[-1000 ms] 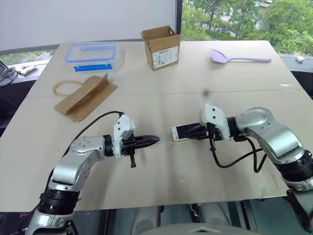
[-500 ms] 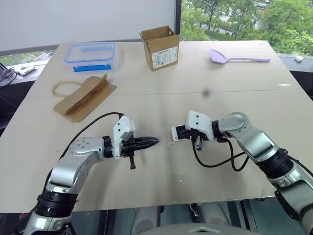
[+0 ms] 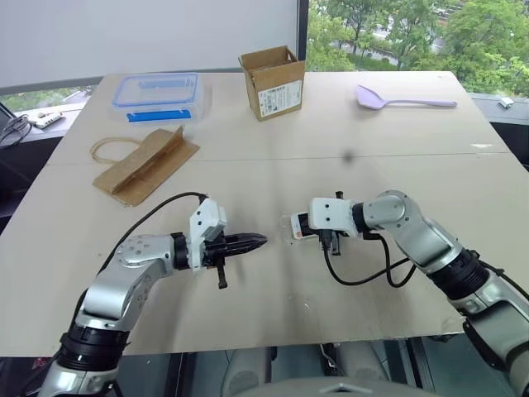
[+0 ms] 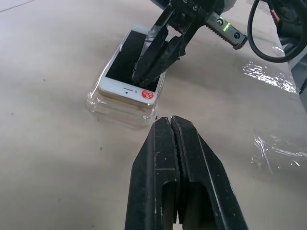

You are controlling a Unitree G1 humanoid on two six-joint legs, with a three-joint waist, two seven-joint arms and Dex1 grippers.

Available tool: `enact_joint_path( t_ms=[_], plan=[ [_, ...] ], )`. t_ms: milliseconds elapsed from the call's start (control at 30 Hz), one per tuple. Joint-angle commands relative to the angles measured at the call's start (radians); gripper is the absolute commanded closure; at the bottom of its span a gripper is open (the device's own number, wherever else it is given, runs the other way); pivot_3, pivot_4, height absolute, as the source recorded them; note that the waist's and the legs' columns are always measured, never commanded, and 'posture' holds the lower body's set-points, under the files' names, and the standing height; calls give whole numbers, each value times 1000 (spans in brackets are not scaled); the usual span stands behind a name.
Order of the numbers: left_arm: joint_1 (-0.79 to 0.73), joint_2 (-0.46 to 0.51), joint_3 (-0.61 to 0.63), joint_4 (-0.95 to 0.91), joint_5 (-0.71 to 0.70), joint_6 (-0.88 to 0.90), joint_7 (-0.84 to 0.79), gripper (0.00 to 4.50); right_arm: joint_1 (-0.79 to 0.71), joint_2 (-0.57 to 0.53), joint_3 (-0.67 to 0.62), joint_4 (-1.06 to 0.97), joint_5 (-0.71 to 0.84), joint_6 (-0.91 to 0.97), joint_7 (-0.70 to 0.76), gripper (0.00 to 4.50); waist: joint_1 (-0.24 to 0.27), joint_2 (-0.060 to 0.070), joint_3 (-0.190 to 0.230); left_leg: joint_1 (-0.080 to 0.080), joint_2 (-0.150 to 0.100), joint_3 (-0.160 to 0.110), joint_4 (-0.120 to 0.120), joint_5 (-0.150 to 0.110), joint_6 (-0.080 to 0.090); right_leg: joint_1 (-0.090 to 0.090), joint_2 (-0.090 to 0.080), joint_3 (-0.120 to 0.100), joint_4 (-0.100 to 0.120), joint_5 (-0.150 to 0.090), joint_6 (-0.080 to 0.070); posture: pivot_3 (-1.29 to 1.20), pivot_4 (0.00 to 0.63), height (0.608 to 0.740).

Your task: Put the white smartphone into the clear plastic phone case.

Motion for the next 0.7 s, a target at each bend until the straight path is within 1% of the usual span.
enact_joint_path(
  t_ms=[33,133,267,367,533,700],
  plan=[
    [6,23,23,16,20,-32,-7,4500,42,31,-75,2,87,87,17,4454,0,0,0,0,0,0,0,0,0,0,0,0,0,0,0,0,150,740],
    [2,29,19,44,40,-50,-8,4500,33,48,-184,-56,167,172,0,4454,0,1,1,-1,0,0,0,0,0,-1,0,0,1,0,0,0,150,740],
    [-15,18,7,76,52,-65,-13,4500,38,13,-272,-137,216,251,-24,4454,1,1,2,-4,0,-1,0,0,0,-3,0,0,1,2,3,0,150,740],
    [-34,0,-22,100,78,-82,-10,4500,69,-36,-329,-201,225,296,-52,4454,4,1,2,-4,0,-1,0,0,0,-3,-1,0,0,2,3,0,150,740],
    [-73,-34,-68,149,140,-121,8,4500,125,-118,-364,-250,193,325,-105,4454,2,1,2,-4,-1,0,0,0,0,-3,-1,0,0,2,3,0,150,740],
    [-135,-72,-113,196,189,-122,25,4500,175,-183,-359,-237,148,317,-150,4454,1,1,2,-4,-1,0,0,0,0,-3,-1,0,0,2,3,0,150,740]
  ],
)
